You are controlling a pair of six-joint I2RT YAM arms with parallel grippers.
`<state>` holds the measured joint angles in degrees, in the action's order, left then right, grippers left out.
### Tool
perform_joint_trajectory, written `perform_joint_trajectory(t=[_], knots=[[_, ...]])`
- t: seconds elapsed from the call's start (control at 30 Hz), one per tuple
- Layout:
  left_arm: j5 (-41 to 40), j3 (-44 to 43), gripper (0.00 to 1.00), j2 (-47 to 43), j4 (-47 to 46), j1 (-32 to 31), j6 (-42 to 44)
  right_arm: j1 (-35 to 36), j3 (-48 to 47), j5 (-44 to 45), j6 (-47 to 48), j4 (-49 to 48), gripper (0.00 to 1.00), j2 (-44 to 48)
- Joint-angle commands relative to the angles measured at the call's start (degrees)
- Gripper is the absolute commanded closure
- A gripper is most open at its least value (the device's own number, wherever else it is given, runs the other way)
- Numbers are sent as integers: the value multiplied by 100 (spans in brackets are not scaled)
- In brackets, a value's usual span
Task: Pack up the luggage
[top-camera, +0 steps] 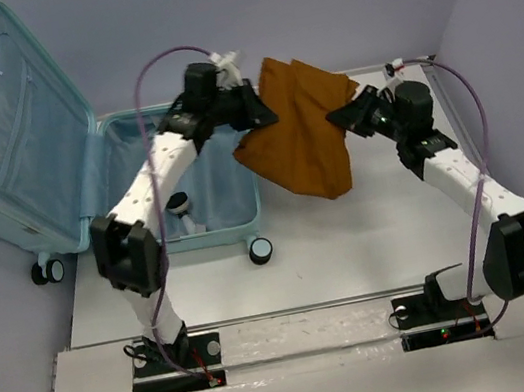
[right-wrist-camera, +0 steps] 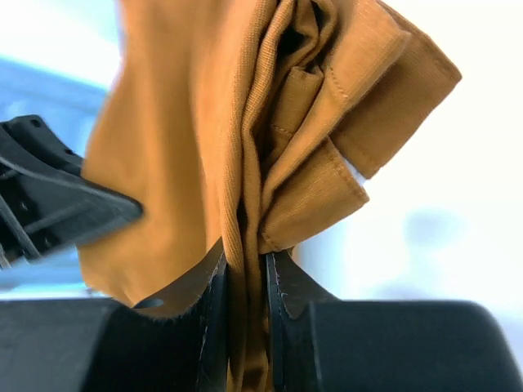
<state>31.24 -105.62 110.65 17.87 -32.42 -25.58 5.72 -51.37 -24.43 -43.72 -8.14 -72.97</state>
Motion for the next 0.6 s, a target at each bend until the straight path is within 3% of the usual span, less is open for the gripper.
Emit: perform_joint_trajectory(t=[0.0,0.17,0.2,0.23,0.27,0.3,0.33,0.4,0.5,0.57], knots=[[365,972,94,-1946,-346,1227,-105,1070,-1215,25,-365,-337,93,-899],[-757,2141,91,-3039,119,3027,237,2327,-3025,210,-409,-328,93,-2482],[-1265,2169,76,-3154,529,3153,516,2477,-3323,280,-444,-328,93,-2807],[-2375,2169,31,-3172,725,3189,650,2617,-3631,315,-435,-328,90,-3489],[-2882,2091,10,-3216,901,3198,756,2741,-3973,307,-374,-302,77,-3844],[-3435,2038,1,-3286,1042,3199,809,2881,-4751,272,-278,72,49,-4196],[-4241,1976,1,-3643,1182,3190,818,2935,-5150,106,-138,589,41,-4791],[-4993,1897,1,-4268,1001,2832,818,3022,-5959,139,293,1171,25,-5121],[-5602,1651,1,-5420,911,2496,783,3102,-5954,280,540,1262,13,-5079],[-5926,1711,1,-6027,1148,2451,765,3155,-5972,245,619,1350,13,-5026]])
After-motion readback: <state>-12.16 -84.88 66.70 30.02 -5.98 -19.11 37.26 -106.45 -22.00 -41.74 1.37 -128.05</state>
